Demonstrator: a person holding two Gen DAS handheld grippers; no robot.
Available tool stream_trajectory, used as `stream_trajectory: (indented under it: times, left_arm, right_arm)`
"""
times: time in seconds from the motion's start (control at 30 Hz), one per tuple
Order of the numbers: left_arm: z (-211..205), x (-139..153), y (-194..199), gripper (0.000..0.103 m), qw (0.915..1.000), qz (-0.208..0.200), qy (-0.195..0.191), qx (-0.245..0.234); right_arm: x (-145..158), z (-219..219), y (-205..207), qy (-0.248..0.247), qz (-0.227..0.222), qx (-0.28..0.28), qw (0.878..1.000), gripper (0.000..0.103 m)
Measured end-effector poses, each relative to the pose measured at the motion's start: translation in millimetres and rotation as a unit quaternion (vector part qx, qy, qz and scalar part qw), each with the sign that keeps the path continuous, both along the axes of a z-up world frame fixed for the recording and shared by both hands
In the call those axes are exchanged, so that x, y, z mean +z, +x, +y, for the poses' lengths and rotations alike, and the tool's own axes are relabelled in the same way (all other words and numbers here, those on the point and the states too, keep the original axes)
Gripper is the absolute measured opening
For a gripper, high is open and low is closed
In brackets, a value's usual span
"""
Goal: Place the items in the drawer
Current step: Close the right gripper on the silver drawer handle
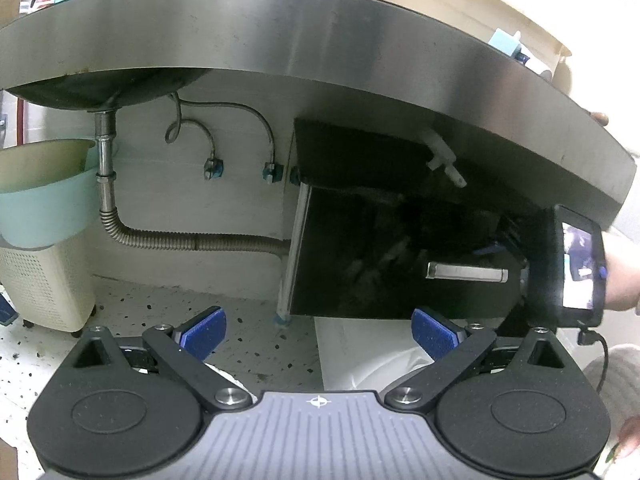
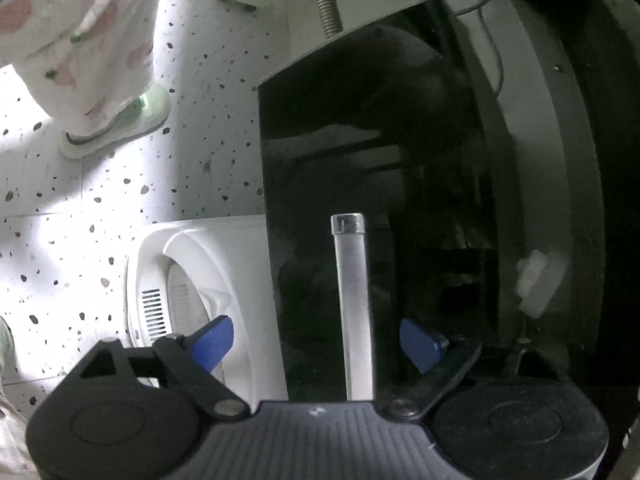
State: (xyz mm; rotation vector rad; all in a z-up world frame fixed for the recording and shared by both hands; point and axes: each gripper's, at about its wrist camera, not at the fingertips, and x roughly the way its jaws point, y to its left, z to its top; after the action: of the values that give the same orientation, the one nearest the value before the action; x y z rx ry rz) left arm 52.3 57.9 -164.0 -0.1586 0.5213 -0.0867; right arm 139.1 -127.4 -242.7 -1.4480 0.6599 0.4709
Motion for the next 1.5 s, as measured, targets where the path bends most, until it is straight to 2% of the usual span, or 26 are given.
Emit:
stream_trajectory:
  times: [0.2,0.53,0.6,0.73,1.5]
  left_arm:
    - [-6,0,1,0.101,0.9998,0.003,0.016,-0.006]
    - [-5,-2,4,0.101,0.9997,0.013,0.019,0.000]
    - [-7,-2,4,0.101,0.9996,0.013,0.024,-0.002]
    - [-10,-3,3,0.101,0.9994,0.013,0.033,-0.007]
    - [-9,-3,6,0.101,0.9993,0.019,0.031,-0.005]
  right_arm:
    - [-5,6,11,-0.008,0.006,-0.005,1.000,0.089]
    - [-15,11,30,-0.011,0.055,-0.012,0.998,0.089]
    - [-19,12,31,-0.012,0.060,-0.012,0.998,0.095]
    - [-25,13,30,-0.008,0.058,-0.014,0.998,0.100]
    - [-31,16,15,-0.036,0.051,-0.007,0.998,0.101]
